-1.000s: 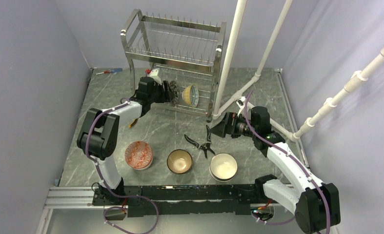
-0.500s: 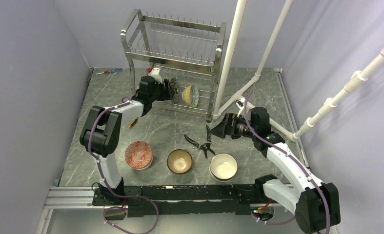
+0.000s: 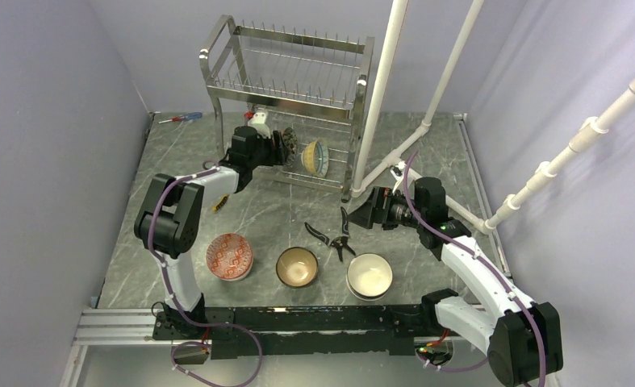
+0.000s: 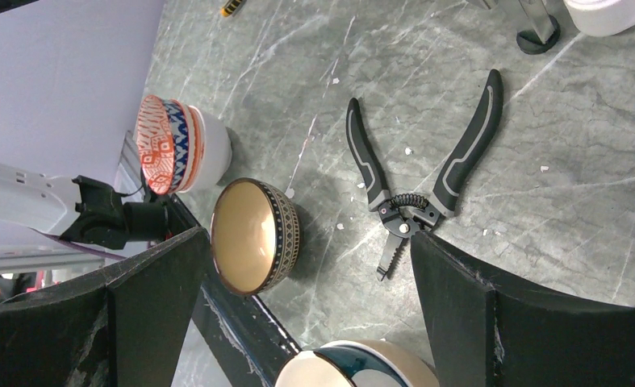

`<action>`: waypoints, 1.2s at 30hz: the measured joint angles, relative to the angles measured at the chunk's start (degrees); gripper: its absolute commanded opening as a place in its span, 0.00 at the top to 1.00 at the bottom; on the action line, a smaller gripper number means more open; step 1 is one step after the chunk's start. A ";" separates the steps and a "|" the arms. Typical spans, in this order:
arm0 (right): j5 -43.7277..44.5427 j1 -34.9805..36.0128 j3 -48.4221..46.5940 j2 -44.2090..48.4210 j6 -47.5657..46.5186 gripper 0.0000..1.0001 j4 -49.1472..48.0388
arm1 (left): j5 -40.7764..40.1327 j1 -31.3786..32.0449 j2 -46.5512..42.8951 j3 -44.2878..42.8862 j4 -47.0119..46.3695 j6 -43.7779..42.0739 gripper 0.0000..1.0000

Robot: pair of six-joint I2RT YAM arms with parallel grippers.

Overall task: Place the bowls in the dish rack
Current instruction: Place the bowl in the dish rack.

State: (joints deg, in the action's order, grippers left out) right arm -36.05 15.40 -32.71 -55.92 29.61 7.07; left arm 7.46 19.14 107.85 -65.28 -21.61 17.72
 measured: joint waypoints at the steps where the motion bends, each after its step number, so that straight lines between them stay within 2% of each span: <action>1: 0.00 0.00 0.00 0.02 0.02 0.00 0.00 | 0.00 0.07 0.02 0.00 -0.04 -0.07 0.59; 24: 0.00 0.00 0.42 0.00 0.00 0.00 -0.02 | -5.60 5.33 0.42 0.76 0.46 -5.18 0.59; 36: 0.00 0.00 0.44 -0.02 0.02 0.00 -0.04 | -3.78 5.05 0.42 0.02 2.10 -4.26 0.52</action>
State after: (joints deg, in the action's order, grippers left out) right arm -36.05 15.40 -32.27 -55.94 29.63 7.03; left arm 3.68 24.18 108.27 -65.25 -19.51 13.45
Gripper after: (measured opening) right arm 0.994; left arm 0.640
